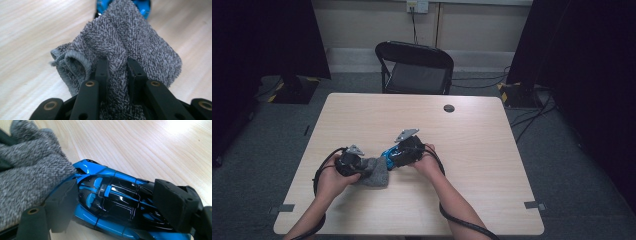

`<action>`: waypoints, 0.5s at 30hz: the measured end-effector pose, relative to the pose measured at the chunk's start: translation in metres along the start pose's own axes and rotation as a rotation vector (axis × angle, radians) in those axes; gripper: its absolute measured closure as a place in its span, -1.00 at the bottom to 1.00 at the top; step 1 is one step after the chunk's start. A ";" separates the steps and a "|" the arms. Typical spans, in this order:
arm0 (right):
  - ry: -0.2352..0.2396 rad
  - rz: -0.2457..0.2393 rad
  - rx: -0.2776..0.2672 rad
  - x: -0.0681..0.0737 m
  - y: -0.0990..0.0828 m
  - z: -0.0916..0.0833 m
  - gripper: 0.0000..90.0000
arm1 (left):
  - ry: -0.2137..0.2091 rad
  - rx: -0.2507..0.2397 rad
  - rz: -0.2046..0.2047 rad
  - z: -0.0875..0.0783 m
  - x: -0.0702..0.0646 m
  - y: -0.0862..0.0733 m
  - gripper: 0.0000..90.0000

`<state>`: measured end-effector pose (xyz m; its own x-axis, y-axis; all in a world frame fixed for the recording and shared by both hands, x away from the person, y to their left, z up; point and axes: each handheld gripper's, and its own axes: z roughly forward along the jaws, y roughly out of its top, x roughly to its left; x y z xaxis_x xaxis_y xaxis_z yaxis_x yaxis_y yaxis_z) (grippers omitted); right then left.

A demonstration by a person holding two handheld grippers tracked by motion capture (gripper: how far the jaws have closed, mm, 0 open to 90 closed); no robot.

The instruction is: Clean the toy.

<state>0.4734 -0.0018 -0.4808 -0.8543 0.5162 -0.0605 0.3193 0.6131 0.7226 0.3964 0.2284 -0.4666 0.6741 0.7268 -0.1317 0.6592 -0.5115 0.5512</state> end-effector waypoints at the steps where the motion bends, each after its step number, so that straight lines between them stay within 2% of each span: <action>1: 0.001 0.000 0.000 0.000 0.000 0.000 -0.54 | -0.001 0.003 -0.001 -0.001 -0.002 0.000 0.64; 6: 0.001 0.001 -0.004 0.000 0.000 0.000 -0.54 | -0.037 0.012 0.017 -0.002 -0.012 0.000 0.64; 11: 0.004 0.003 -0.007 -0.001 0.000 0.000 -0.54 | -0.105 -0.016 0.023 -0.001 -0.024 0.003 0.63; 15: 0.005 -0.005 -0.010 -0.001 -0.001 0.000 -0.54 | -0.128 -0.029 0.037 -0.003 -0.030 0.005 0.63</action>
<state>0.4741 -0.0027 -0.4815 -0.8579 0.5102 -0.0608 0.3109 0.6095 0.7293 0.3782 0.2057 -0.4575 0.7364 0.6419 -0.2138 0.6242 -0.5226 0.5808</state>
